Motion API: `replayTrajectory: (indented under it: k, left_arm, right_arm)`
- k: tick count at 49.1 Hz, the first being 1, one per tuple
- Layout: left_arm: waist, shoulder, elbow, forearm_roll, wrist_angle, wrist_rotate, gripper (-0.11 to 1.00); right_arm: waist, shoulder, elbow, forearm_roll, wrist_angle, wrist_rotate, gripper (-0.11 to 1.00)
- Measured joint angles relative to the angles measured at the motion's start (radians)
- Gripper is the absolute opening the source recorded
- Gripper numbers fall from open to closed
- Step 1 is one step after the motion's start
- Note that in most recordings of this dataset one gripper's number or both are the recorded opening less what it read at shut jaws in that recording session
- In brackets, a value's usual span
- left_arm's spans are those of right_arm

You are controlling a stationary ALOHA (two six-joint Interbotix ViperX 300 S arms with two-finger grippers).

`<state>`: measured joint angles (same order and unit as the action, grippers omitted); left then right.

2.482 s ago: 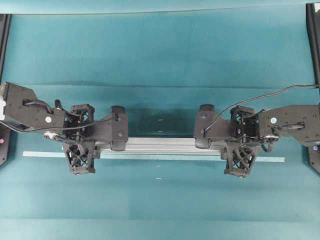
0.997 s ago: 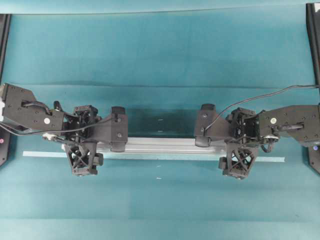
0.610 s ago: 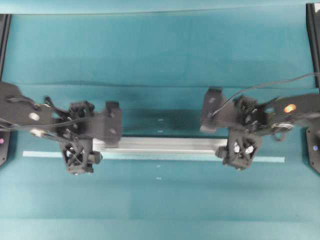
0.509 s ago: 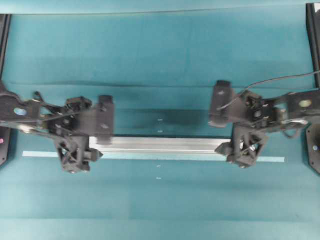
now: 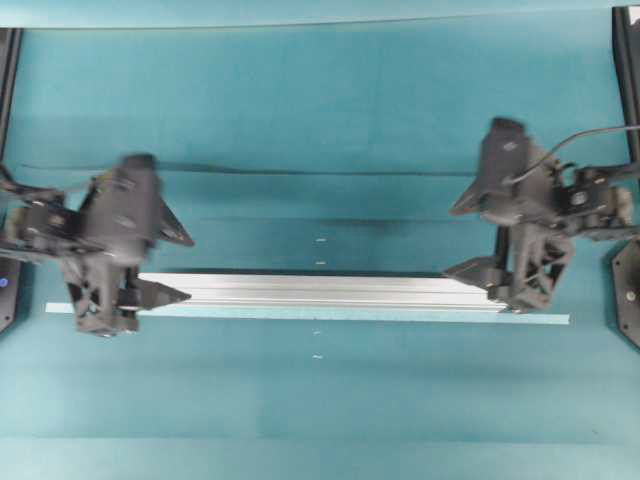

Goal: Lift the metal rail with both hands.

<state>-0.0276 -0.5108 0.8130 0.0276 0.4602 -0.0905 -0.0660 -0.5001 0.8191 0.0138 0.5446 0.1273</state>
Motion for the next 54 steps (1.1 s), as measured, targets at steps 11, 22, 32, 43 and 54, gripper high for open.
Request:
replayTrajectory:
  k: [11, 22, 32, 43, 54]
  left_arm:
    - [0.000, -0.103, 0.048, 0.000, -0.075, 0.000, 0.78]
    - [0.002, -0.235, 0.094, 0.000, -0.097, 0.000, 0.78]
    - [0.011, -0.357, 0.115, 0.000, -0.097, 0.000, 0.78]
    - [0.012, -0.433, 0.126, 0.000, -0.097, -0.002, 0.78]
    - [0.014, -0.474, 0.143, 0.000, -0.097, -0.011, 0.78]
  right_arm:
    - [-0.005, -0.094, 0.032, 0.000, -0.041, -0.002, 0.98]
    - [-0.005, -0.202, 0.077, -0.002, -0.087, 0.003, 0.98]
    - [-0.012, -0.313, 0.104, -0.002, -0.117, 0.003, 0.98]
    - [-0.020, -0.403, 0.133, 0.000, -0.140, 0.005, 0.98]
    - [-0.021, -0.451, 0.152, 0.000, -0.141, 0.006, 0.98]
